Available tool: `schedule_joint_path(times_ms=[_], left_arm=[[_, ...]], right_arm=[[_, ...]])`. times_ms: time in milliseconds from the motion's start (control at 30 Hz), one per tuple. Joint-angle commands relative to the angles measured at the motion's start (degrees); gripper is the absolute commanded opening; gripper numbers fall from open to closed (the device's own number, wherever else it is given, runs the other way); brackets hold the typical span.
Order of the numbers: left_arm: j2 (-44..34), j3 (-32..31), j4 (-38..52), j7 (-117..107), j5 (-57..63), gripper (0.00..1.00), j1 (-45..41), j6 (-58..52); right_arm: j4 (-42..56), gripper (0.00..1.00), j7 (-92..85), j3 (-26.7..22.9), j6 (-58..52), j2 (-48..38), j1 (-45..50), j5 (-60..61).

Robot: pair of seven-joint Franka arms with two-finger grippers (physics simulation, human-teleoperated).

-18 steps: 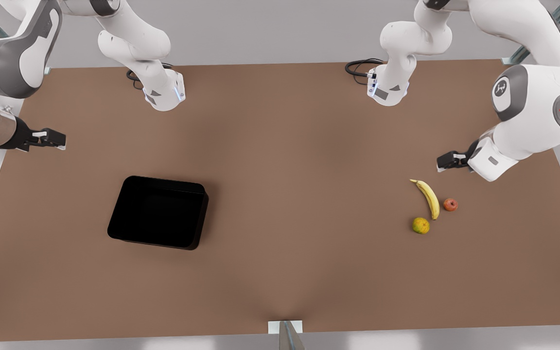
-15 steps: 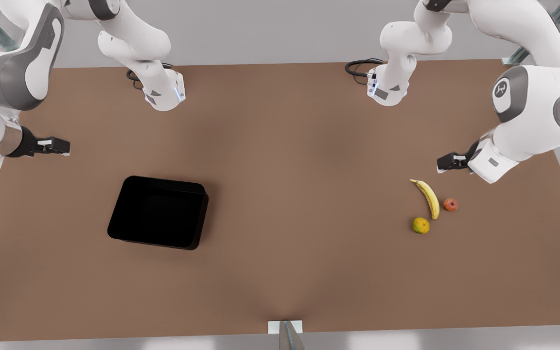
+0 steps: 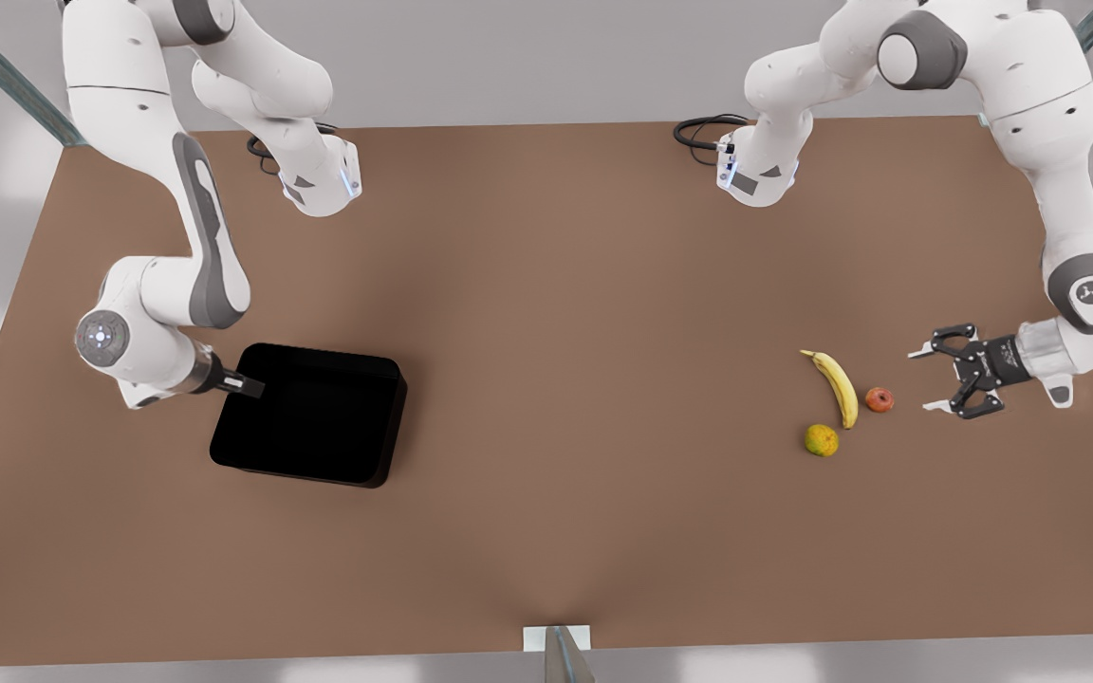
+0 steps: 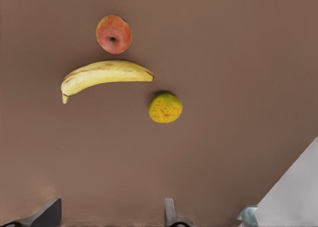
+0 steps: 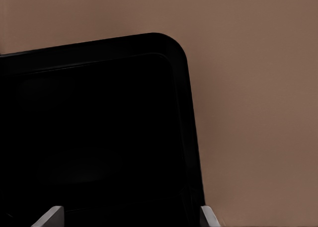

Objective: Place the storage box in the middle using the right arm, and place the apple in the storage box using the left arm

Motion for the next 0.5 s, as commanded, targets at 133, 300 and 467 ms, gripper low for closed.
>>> schedule_joint_path(times_ms=[133,300,467], left_arm=[[4.25,-0.18,-3.52,7.69,-23.24,1.00,2.12,-0.52],[6.36,-0.62,-5.19,9.80,-23.42,1.00,2.56,-2.97],[9.26,-0.18,-7.30,16.74,-23.42,1.00,4.85,-3.77]], right_arm=[[-0.54,1.00,-2.64,-1.62,1.07,2.90,-0.60,0.02],[-1.51,1.00,-6.07,-2.94,3.18,4.92,-2.00,0.02],[-4.23,1.00,-6.60,-2.94,7.57,6.85,-1.92,0.02]])
